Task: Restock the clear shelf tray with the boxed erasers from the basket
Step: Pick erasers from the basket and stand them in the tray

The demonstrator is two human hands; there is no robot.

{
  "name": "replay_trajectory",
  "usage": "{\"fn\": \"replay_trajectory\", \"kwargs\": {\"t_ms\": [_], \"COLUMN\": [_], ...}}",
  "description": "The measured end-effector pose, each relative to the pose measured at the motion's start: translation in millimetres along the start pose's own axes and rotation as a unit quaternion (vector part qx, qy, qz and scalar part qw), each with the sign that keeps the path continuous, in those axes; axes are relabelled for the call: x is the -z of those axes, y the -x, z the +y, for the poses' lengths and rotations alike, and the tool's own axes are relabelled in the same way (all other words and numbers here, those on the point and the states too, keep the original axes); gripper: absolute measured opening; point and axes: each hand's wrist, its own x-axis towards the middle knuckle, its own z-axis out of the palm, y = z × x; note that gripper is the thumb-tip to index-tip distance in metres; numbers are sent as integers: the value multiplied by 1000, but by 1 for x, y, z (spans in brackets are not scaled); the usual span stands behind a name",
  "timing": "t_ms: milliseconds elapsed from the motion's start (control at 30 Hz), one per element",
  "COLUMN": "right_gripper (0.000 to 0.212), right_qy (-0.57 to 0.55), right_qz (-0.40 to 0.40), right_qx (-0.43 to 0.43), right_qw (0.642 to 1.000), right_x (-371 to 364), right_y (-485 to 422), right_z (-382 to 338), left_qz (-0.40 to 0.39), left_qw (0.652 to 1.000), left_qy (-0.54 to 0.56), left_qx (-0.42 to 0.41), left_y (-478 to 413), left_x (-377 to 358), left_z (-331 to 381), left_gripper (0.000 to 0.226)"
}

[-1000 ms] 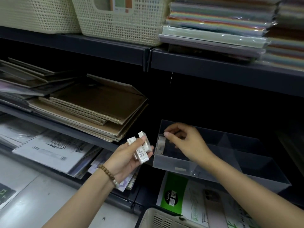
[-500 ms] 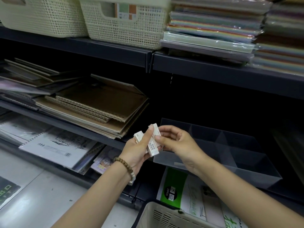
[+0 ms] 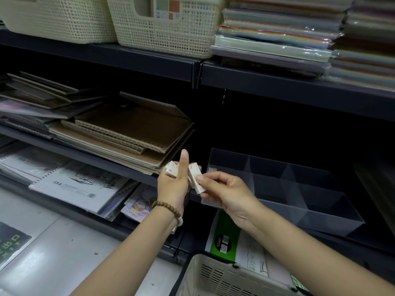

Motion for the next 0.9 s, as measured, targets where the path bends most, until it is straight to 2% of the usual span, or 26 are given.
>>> {"fn": "replay_trajectory", "kwargs": {"t_ms": [133, 267, 400, 533, 600, 667, 833, 900], "right_gripper": [33, 30, 24, 21, 18, 16, 27, 26], "right_qy": [-37, -39, 10, 104, 142, 131, 69, 48], "right_qz": [-23, -21, -3, -17, -15, 1, -14, -13], "right_qx": [-54, -66, -37, -20, -1, 21, 25, 35], "right_qw": [998, 997, 999, 994, 990, 991, 997, 998], "right_x": [-4, -2, 7, 18, 21, 23, 29, 33], "right_y": [1, 0, -5, -7, -7, -8, -11, -14], "right_z": [2, -2, -11, -23, -26, -28, -28, -27], "left_qz": [-1, -3, -32, -112, -124, -117, -82, -91], "left_qw": [1000, 999, 993, 981, 982, 986, 992, 993], "left_qy": [-3, -49, -118, -154, -136, -106, -86, -75], "left_qx": [13, 9, 6, 40, 47, 47, 32, 31], "left_y": [2, 4, -3, -8, -10, -12, -16, -16], "left_x": [-4, -5, 2, 10, 14, 17, 16, 14], "left_z": [-3, -4, -1, 8, 10, 9, 4, 1], "left_gripper": [63, 86, 62, 60, 47, 35, 32, 30]}}
